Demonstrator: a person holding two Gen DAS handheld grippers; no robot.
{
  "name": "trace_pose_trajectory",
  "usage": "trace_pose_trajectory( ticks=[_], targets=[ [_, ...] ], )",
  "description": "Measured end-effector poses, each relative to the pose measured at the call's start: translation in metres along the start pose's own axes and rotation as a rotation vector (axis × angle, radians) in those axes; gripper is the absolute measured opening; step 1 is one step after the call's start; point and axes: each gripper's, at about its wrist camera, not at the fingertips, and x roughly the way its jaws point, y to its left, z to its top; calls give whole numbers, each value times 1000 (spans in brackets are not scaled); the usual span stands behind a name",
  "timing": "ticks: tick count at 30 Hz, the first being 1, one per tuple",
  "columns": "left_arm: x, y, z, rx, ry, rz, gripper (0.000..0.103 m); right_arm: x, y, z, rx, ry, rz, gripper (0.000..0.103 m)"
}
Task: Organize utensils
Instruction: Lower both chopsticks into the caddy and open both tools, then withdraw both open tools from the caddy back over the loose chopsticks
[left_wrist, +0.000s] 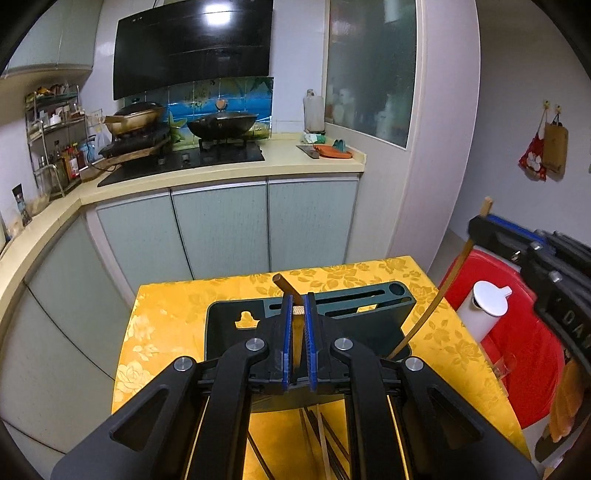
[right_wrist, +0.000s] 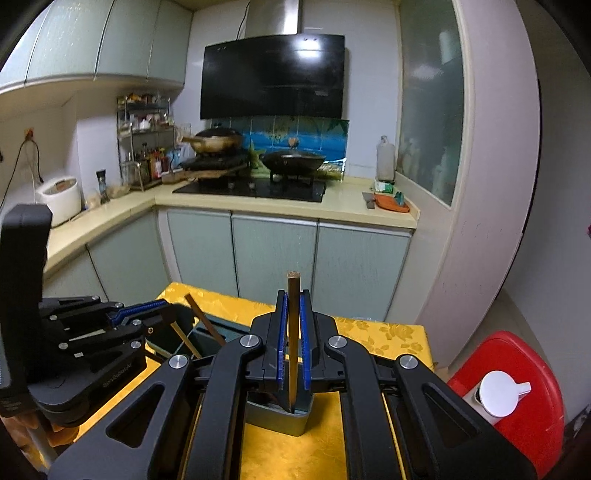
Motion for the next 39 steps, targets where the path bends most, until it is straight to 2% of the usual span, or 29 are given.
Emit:
trace_pose_trajectory(
  ticks=[4,6,8,9,10,11,12,17,25,30,36,39],
  targets=[
    [-6,4,2,-8,-18,5,7,4,2,0,16,-11,8,7],
    [-10,7,3,-16,-23,2,11,6,0,0,30,-5,22,8],
    [-14,9,4,-26,-33,-1,38,5,-2,1,42,-5,32,9],
    [-19,11,4,-35,-49,1,47,4,-2,1,44,-6,33,17],
    [-22,12,5,-38,-59,1,49,2,-3,2,47,-13,28,26],
    [-26,13,5,-40,-65,0,53,-1,-4,2,51,-28,18,43],
    [-29,14,5,-42,-71,-3,57,-5,-5,2,58,-47,5,53],
    [-44,22,1,-67,-94,2,73,-16,-14,2,89,-74,3,59],
    [-60,36,-19,-123,-84,-15,76,-38,-29,-4,128,-109,-2,61],
    [-76,46,-43,-122,-92,28,76,-55,-44,-16,156,-125,-21,61],
    [-94,48,-87,-80,-111,114,79,-69,-53,-51,193,-103,-24,61],
    [-95,50,-105,-76,-97,128,79,-72,-51,-75,189,-78,-37,61]
  ],
)
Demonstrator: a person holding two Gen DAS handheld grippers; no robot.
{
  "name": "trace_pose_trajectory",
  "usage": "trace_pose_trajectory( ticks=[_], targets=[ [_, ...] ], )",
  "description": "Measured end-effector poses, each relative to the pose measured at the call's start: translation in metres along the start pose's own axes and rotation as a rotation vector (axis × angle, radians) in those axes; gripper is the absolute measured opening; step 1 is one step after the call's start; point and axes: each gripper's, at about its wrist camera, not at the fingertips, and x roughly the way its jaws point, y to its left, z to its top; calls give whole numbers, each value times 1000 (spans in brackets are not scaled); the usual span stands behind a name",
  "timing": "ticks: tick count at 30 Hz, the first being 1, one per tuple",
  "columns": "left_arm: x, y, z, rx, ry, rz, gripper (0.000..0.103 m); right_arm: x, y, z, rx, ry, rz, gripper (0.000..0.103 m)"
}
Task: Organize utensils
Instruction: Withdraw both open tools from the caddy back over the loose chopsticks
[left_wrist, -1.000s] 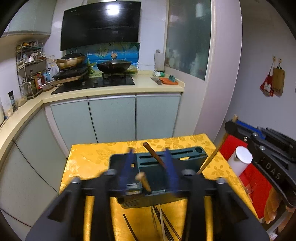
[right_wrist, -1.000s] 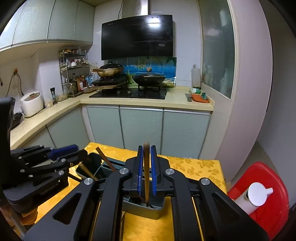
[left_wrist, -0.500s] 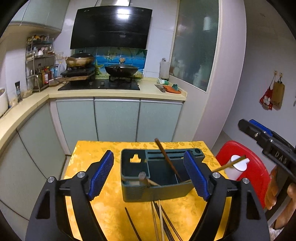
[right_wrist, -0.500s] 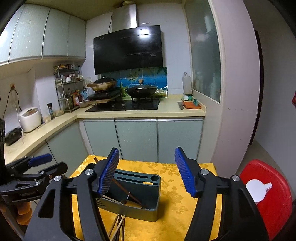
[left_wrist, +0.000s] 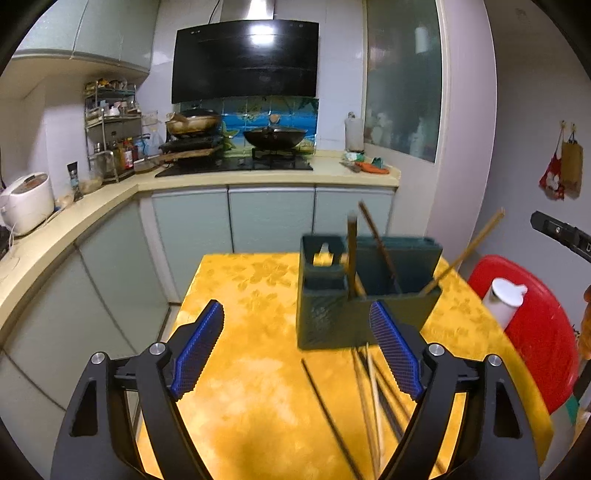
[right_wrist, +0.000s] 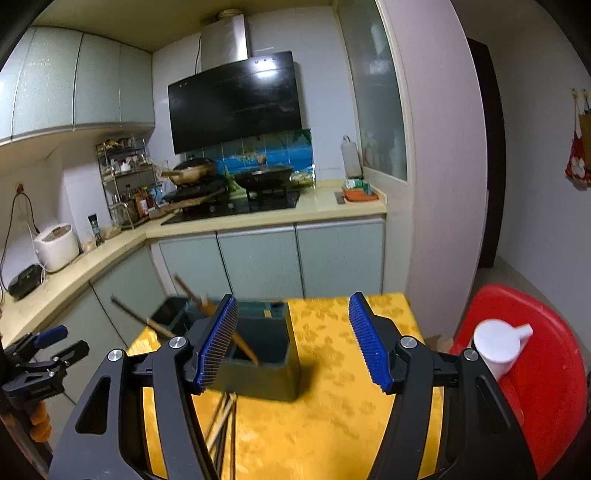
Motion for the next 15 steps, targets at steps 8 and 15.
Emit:
trace_pose_trajectory(
  ticks=[8,15],
  targets=[
    [-11,10,-45,-25,43,4,79,-12,4,-52,-26,49,-22,61],
    [-16,12,-77,-53,81,1,79,-26,15,-94,-28,85,-18,61]
  ],
)
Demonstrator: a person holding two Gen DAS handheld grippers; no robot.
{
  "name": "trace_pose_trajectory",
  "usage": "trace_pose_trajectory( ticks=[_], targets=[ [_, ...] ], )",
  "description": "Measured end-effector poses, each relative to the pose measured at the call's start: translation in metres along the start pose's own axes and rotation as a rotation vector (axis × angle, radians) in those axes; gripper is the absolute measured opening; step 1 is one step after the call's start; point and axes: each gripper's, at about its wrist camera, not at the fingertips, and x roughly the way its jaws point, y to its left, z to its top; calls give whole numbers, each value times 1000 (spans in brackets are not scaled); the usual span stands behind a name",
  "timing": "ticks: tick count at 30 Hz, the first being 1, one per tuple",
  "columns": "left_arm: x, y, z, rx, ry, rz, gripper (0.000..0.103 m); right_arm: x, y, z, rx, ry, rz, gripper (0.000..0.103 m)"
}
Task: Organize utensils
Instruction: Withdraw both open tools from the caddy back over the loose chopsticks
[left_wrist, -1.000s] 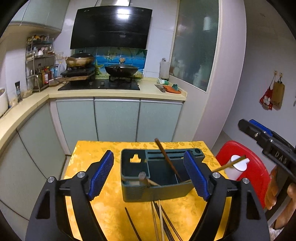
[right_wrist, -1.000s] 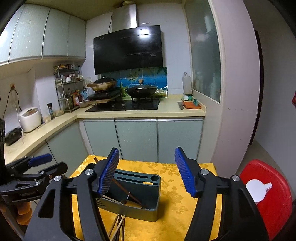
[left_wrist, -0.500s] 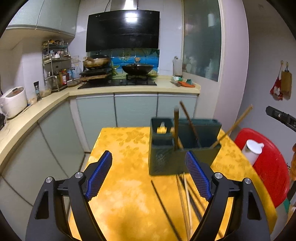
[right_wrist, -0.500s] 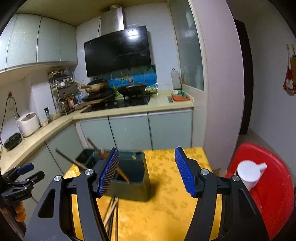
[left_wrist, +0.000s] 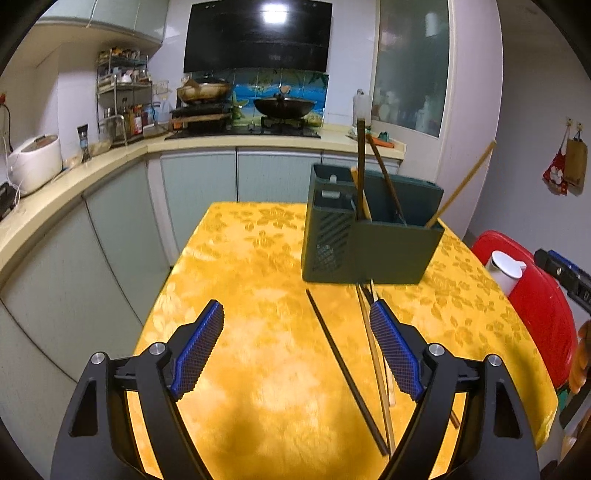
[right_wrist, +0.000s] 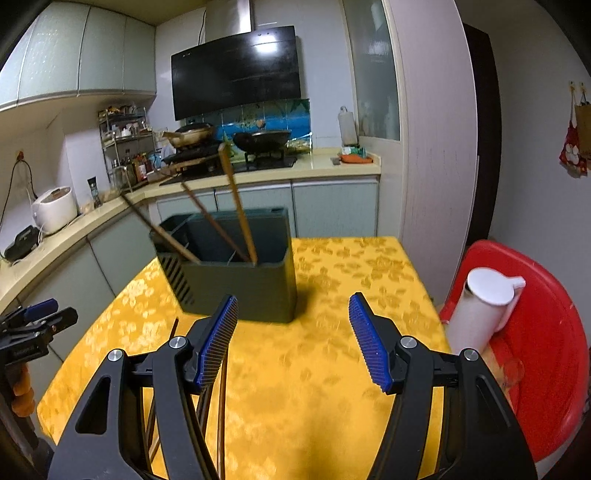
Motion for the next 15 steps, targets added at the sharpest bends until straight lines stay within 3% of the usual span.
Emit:
trace_pose_trajectory(
  ticks=[15],
  targets=[
    [12,-18,-76,-2,148,-28,79,-22,17,-77,-25,71,-10,61]
  ],
)
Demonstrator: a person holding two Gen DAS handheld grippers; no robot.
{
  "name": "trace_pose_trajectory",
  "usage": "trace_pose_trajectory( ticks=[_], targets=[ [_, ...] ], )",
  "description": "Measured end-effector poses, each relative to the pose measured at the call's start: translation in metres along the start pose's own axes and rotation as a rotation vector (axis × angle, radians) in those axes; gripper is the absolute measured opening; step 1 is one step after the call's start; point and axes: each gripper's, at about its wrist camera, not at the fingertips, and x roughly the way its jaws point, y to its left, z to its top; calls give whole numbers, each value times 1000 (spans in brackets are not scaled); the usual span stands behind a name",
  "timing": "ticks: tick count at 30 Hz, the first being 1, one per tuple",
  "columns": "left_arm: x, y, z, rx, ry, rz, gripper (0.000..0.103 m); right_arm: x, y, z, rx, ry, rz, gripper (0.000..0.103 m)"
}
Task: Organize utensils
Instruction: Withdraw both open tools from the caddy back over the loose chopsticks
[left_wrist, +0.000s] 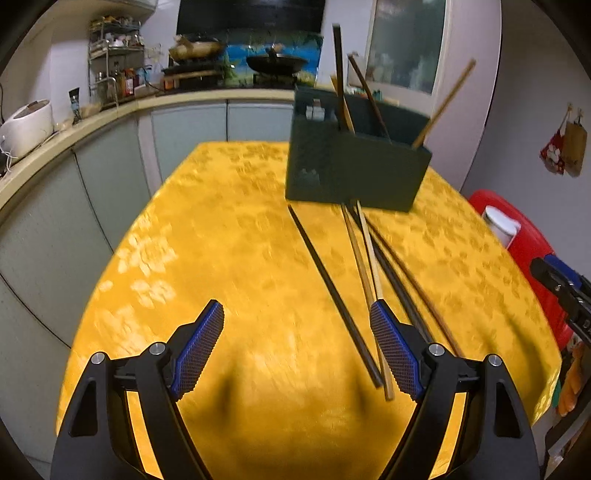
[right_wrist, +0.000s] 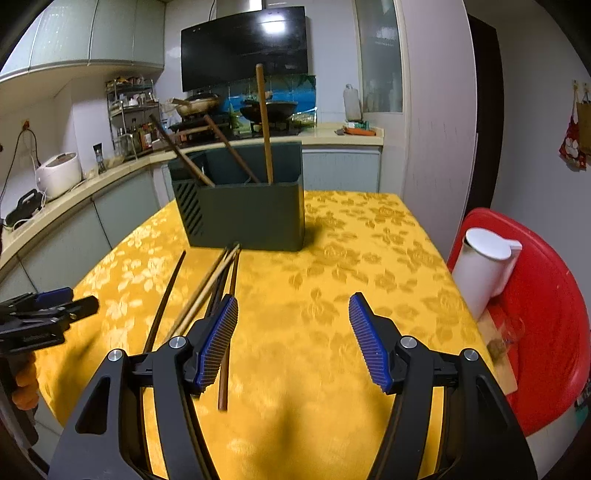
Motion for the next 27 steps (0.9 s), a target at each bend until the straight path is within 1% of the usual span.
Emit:
trace_pose_trajectory(
  ticks=[4,6,10,15,20,25,27],
  targets=[
    [14,-5,-7,-5,32,12,79,-1,0,-12,16,8,-2,61],
    [22,-5,-9,-19,48,30,79,0,-1,-17,20,13,-5,61],
    [35,-6,-11,-37,68,46,79,4,1,-23,-6,22,-19,61],
    [51,-10,-10,-53,106,40,79,11,1,-29,-8,46,-24,61],
    [58,-21,-5,-23,101,56,79,16,-2,-33,-8,62,-35,61],
    [72,-30,-5,20,157,95,78,16,-4,-34,-1,65,-37,61],
    [72,-31,-7,34,155,105,78,16,-5,-34,4,66,-37,61]
  ],
)
